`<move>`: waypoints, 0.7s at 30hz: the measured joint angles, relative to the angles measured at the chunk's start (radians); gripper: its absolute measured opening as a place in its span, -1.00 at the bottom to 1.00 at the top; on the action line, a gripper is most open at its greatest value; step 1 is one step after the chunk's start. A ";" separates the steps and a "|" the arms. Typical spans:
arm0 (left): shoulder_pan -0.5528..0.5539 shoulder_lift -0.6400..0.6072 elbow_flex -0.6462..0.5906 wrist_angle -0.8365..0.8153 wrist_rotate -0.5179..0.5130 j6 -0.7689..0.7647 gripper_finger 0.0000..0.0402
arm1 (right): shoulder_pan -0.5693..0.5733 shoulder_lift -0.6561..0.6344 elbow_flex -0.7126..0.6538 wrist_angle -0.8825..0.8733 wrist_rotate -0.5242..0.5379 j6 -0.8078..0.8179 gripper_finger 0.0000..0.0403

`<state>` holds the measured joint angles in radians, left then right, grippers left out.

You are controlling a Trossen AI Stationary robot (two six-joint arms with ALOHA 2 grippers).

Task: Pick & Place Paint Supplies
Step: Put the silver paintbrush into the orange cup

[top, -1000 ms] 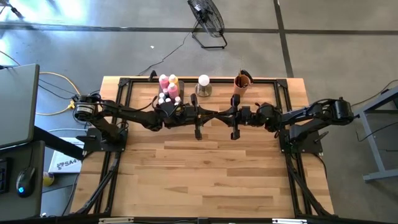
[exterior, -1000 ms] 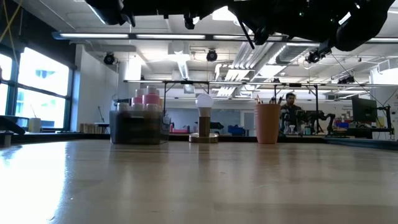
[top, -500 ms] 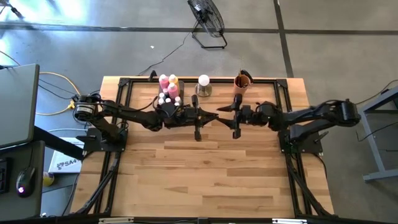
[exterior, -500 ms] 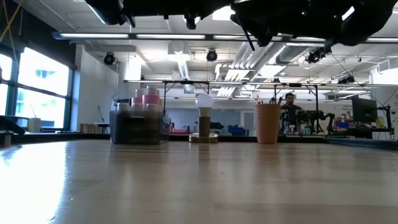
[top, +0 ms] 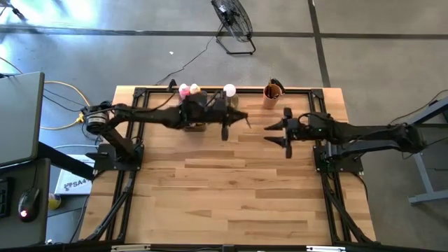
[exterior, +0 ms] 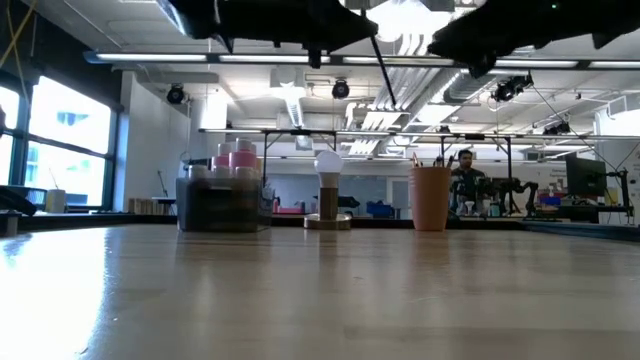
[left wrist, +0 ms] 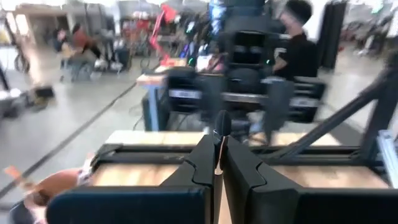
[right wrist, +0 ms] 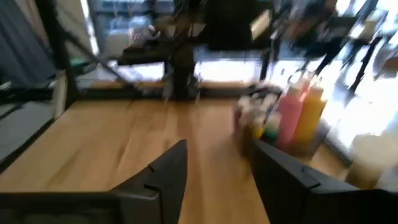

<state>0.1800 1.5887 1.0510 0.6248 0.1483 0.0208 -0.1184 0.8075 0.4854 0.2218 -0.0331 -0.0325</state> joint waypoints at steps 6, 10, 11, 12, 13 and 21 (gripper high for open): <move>0.054 0.046 0.190 -0.193 -0.002 0.118 -0.96 | 0.001 -0.073 0.000 -0.216 -0.073 0.092 -0.48; 0.072 0.096 0.291 -0.201 0.003 0.178 -0.97 | 0.001 -0.051 0.000 -0.285 -0.074 0.109 -0.86; 0.078 0.115 0.317 -0.214 0.004 0.185 -0.97 | 0.001 -0.043 -0.001 -0.306 -0.075 0.106 -0.93; 0.088 0.140 0.339 -0.214 0.004 0.189 -0.97 | 0.001 -0.032 -0.005 -0.313 -0.082 0.103 -0.95; 0.099 0.160 0.355 -0.221 0.005 0.189 -0.97 | 0.001 -0.021 -0.010 -0.307 -0.097 0.100 -0.96; 0.212 0.335 0.473 -0.151 0.083 0.169 -0.97 | 0.045 0.016 -0.072 -0.311 -0.152 0.105 -0.98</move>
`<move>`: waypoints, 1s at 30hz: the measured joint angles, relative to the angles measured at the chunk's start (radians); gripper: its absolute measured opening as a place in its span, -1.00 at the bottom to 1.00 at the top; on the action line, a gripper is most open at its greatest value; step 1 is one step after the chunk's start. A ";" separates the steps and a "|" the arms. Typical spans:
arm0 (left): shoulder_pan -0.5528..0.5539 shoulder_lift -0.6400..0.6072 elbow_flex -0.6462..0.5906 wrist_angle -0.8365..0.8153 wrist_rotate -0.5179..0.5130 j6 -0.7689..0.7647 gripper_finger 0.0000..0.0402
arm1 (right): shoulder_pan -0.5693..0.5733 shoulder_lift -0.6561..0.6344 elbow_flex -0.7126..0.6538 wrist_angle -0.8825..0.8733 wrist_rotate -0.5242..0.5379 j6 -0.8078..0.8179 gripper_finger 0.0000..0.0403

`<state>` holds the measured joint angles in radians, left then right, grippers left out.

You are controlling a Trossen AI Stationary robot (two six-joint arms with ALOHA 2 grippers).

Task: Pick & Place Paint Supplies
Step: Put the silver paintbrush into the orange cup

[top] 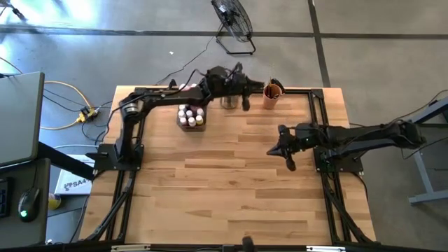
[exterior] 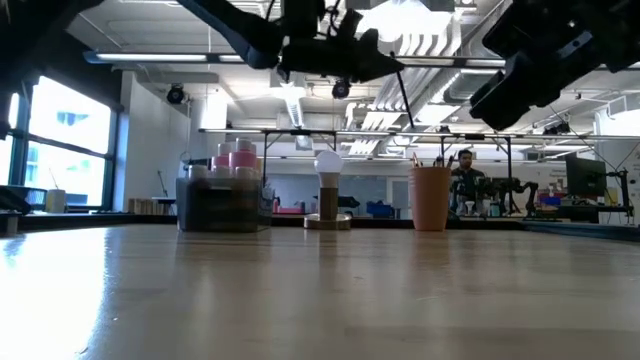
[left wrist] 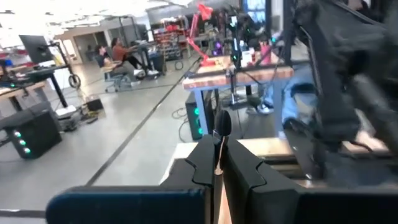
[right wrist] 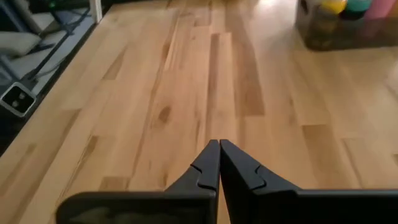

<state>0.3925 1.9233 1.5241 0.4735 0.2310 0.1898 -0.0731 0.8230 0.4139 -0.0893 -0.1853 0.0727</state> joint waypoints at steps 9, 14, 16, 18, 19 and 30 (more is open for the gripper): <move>0.055 0.196 0.226 0.014 0.023 -0.040 -0.97 | 0.073 0.000 -0.017 -0.004 0.006 0.040 -0.98; 0.060 0.283 0.360 -0.066 0.019 -0.029 -0.97 | 0.113 0.000 -0.017 -0.010 0.018 0.059 -0.98; 0.066 0.307 0.391 -0.091 -0.016 -0.018 -0.97 | 0.128 0.000 -0.017 -0.013 0.042 0.083 -0.98; 0.071 0.325 0.408 -0.110 -0.051 -0.011 -0.97 | 0.147 0.000 -0.017 -0.024 0.060 0.097 -0.98; 0.077 0.333 0.413 -0.121 -0.054 -0.011 -0.97 | 0.156 0.000 -0.017 -0.025 0.060 0.100 -0.98; 0.120 0.413 0.419 -0.135 0.025 -0.097 -0.97 | 0.212 0.000 -0.017 -0.029 0.108 0.111 -0.98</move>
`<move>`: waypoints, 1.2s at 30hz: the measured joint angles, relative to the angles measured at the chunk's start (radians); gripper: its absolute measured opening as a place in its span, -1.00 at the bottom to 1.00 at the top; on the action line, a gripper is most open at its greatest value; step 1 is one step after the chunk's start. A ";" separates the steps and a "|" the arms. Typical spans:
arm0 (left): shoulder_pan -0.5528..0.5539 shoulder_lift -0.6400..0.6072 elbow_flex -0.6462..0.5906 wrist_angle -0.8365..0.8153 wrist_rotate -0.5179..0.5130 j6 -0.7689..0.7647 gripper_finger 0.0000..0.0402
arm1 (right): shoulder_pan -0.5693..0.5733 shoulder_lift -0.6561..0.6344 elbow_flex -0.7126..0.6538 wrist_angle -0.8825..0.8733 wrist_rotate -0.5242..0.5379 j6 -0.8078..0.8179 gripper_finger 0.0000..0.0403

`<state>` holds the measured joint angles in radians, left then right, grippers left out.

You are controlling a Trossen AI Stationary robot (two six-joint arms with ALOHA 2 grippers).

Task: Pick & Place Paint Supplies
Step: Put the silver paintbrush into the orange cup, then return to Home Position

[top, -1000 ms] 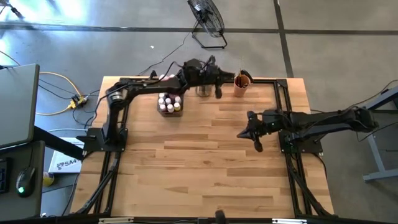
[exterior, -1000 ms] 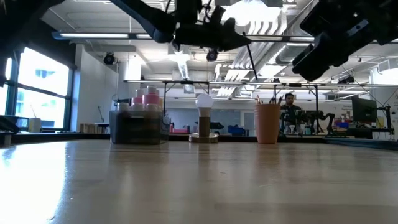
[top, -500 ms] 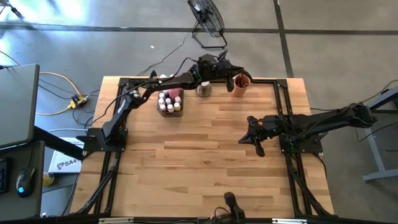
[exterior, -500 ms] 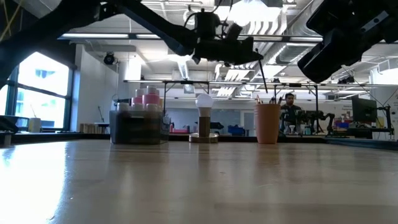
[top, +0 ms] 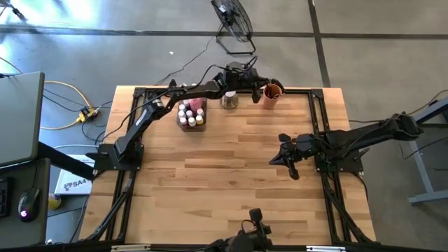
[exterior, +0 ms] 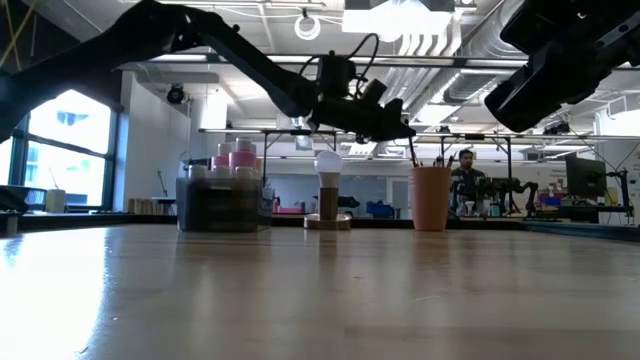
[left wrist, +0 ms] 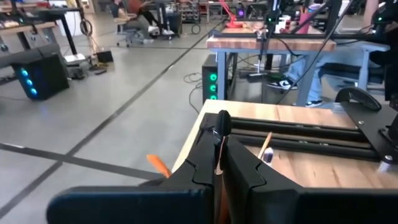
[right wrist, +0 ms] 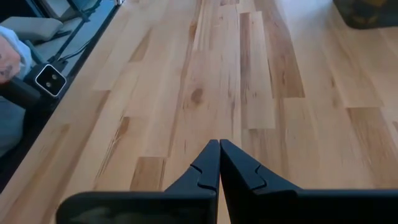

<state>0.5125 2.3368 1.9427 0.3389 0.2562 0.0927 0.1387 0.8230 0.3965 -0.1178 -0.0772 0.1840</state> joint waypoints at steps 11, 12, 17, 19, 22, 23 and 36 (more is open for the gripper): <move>0.004 0.005 0.000 0.008 -0.027 -0.030 -0.79 | -0.001 0.000 0.000 -0.007 -0.002 0.026 -0.98; 0.004 0.005 0.000 0.007 -0.027 -0.032 -0.76 | -0.001 0.000 0.000 -0.008 -0.002 0.026 -0.98; 0.004 0.005 -0.001 -0.024 -0.025 -0.045 -0.51 | -0.001 0.000 0.000 -0.007 -0.003 0.026 -0.98; 0.004 0.005 -0.002 -0.028 -0.024 -0.046 -0.39 | -0.001 0.000 0.000 -0.007 -0.003 0.026 -0.98; 0.004 0.005 -0.002 -0.027 -0.024 -0.046 -0.25 | -0.001 0.000 0.000 -0.007 -0.003 0.026 -0.98; 0.004 0.005 -0.002 -0.025 -0.027 -0.049 -0.22 | -0.001 0.000 0.000 -0.007 -0.002 0.026 -0.98; 0.059 -0.075 0.009 -0.245 0.040 -0.222 -0.17 | -0.001 -0.031 0.001 0.057 0.000 0.013 -0.98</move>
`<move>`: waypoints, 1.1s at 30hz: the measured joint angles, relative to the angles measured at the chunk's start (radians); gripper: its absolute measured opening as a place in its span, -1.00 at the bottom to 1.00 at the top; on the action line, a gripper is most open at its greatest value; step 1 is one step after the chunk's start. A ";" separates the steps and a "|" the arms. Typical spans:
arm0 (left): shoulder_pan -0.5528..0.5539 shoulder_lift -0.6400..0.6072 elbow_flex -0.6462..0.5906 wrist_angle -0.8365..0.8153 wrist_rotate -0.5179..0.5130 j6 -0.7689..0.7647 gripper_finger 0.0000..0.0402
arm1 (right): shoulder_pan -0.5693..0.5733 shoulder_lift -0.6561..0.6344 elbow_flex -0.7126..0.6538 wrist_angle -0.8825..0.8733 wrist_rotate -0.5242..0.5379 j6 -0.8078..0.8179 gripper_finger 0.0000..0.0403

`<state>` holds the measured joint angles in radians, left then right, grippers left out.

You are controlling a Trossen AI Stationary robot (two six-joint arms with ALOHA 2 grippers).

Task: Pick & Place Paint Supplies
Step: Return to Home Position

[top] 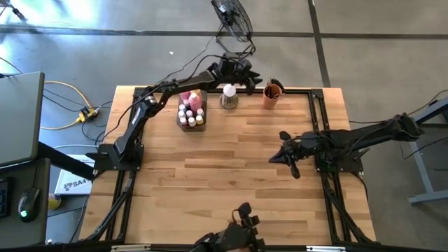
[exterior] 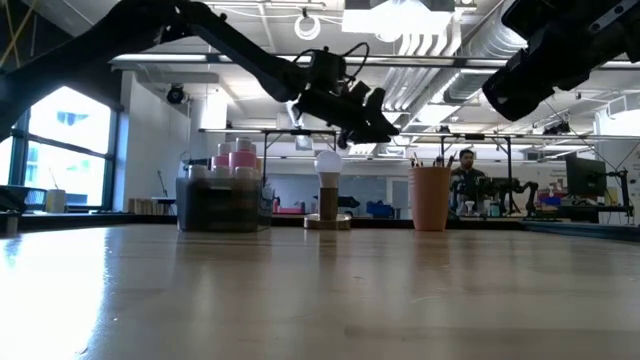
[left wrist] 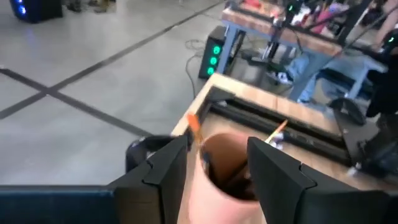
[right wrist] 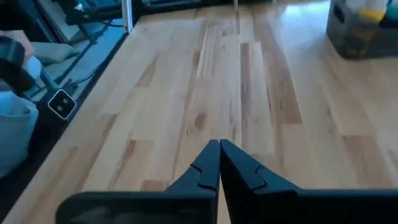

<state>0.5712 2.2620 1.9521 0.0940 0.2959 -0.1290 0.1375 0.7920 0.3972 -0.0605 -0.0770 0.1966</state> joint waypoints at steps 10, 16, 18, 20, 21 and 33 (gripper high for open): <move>-0.053 -0.051 0.001 -0.089 -0.014 0.169 -0.17 | -0.046 -0.177 0.000 -0.023 -0.009 -0.099 -0.98; -0.105 -0.127 0.001 -0.214 -0.057 0.280 -0.17 | -0.153 -0.295 0.000 -0.127 -0.057 -0.120 -0.98; -0.117 -0.139 0.002 -0.227 -0.044 0.290 -0.17 | -0.192 -0.318 0.000 -0.130 -0.108 -0.122 -0.99; -0.119 -0.152 0.001 -0.251 -0.017 0.288 -0.17 | -0.225 -0.341 0.000 -0.138 -0.142 -0.123 -0.99; -0.121 -0.155 0.000 -0.257 0.000 0.285 -0.17 | -0.240 -0.352 0.000 -0.142 -0.150 -0.123 -0.99; -0.173 -0.280 -0.113 -0.246 0.013 0.312 -0.34 | -0.321 -0.538 0.000 -0.248 -0.129 -0.165 -0.99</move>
<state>0.3981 1.9817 1.8392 -0.1519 0.3088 0.1835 -0.1834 0.2545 0.3973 -0.3080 -0.2064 0.0318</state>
